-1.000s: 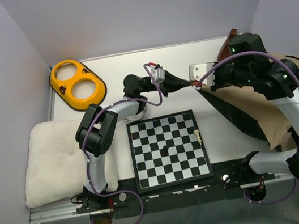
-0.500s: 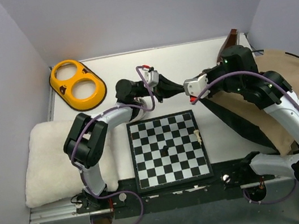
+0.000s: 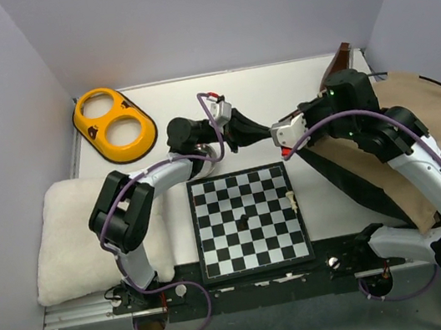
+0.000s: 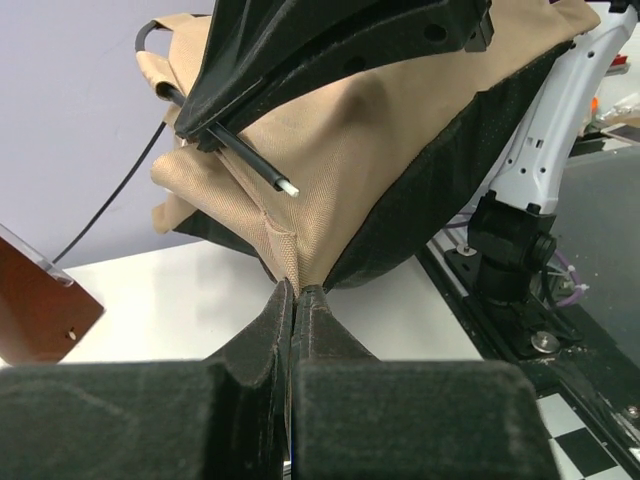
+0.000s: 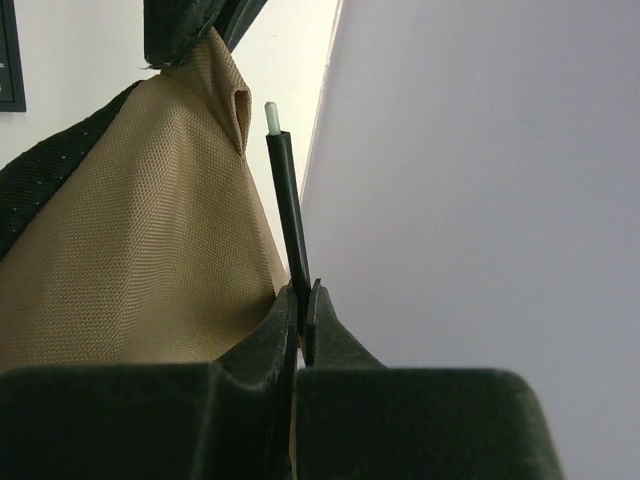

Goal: Set up the pet tent

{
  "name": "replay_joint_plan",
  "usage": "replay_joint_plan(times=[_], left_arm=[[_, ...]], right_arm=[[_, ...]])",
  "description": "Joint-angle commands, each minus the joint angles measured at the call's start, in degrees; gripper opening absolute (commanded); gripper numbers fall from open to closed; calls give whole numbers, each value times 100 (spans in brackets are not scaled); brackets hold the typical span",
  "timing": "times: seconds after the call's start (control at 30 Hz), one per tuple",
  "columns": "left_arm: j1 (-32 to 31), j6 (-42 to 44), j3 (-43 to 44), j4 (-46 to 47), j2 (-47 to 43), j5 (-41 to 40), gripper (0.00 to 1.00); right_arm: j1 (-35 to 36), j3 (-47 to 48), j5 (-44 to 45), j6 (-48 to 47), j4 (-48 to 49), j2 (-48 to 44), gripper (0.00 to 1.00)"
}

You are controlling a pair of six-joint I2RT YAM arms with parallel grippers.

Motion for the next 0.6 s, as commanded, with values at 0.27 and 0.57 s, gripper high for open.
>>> replay_joint_plan(times=[0.27,0.57], left_arm=[[249,-1264,487,1864,-274,574,0],[231,-1554,470,2101,-247,688,0]], right_arm=[[-227,-226,1349,-68,-808,-235,1],[-227,108,1367,240,-984,11,1]])
